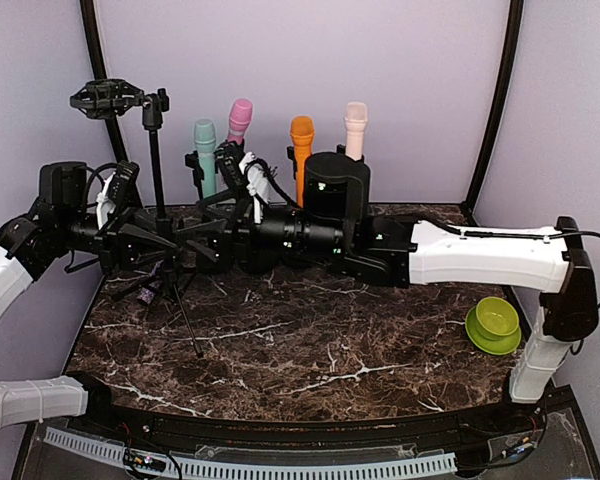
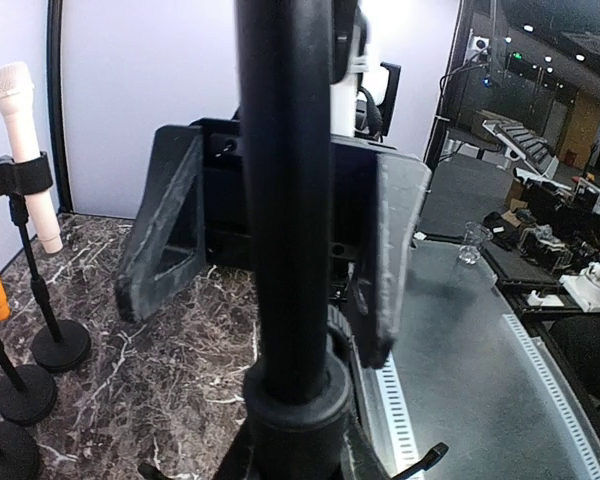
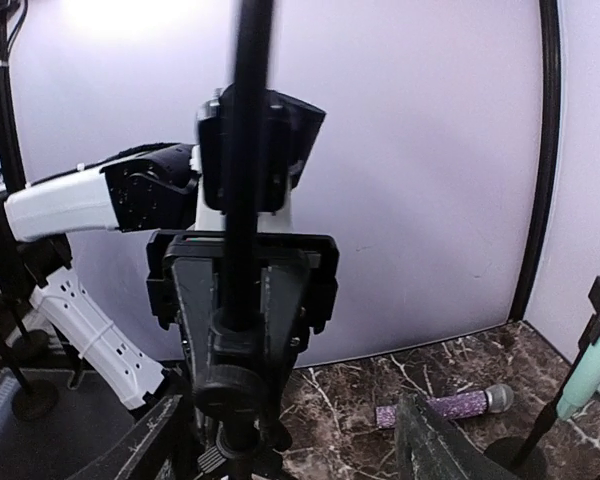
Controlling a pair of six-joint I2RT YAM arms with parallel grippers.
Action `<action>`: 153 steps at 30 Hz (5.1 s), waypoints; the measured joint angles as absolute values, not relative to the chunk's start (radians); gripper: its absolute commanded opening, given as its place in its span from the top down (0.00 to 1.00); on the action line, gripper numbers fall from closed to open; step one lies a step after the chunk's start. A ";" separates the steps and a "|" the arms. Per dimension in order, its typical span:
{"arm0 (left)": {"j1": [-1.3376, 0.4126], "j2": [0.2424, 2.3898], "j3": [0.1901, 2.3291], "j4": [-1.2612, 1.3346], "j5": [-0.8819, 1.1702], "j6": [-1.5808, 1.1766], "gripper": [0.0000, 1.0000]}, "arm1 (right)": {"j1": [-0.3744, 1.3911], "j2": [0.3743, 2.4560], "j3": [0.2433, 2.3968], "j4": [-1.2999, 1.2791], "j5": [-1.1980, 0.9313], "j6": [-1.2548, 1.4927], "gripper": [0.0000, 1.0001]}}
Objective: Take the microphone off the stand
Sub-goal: Unscrew the knob on the stand of the microphone stand.
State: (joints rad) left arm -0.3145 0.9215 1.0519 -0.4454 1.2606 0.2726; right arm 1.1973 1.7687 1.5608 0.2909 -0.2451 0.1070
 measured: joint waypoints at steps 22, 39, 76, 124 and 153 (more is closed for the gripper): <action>-0.315 0.929 1.044 -0.488 1.298 0.255 1.00 | 1.267 1.818 1.735 0.011 -0.118 -0.300 0.58; -0.311 0.937 1.081 -0.634 1.245 0.466 1.00 | 1.283 1.869 1.851 -0.147 -0.115 -0.265 0.72; -0.324 0.963 1.124 -0.881 1.147 0.700 1.00 | 1.243 1.873 1.810 -0.204 -0.209 -0.119 0.32; -0.318 0.956 1.127 -0.841 1.150 0.638 0.79 | 1.203 1.934 1.795 0.262 -0.431 0.229 1.00; -0.318 0.742 0.835 -0.425 1.199 0.148 0.65 | 1.225 1.842 1.595 0.501 -0.368 0.271 1.00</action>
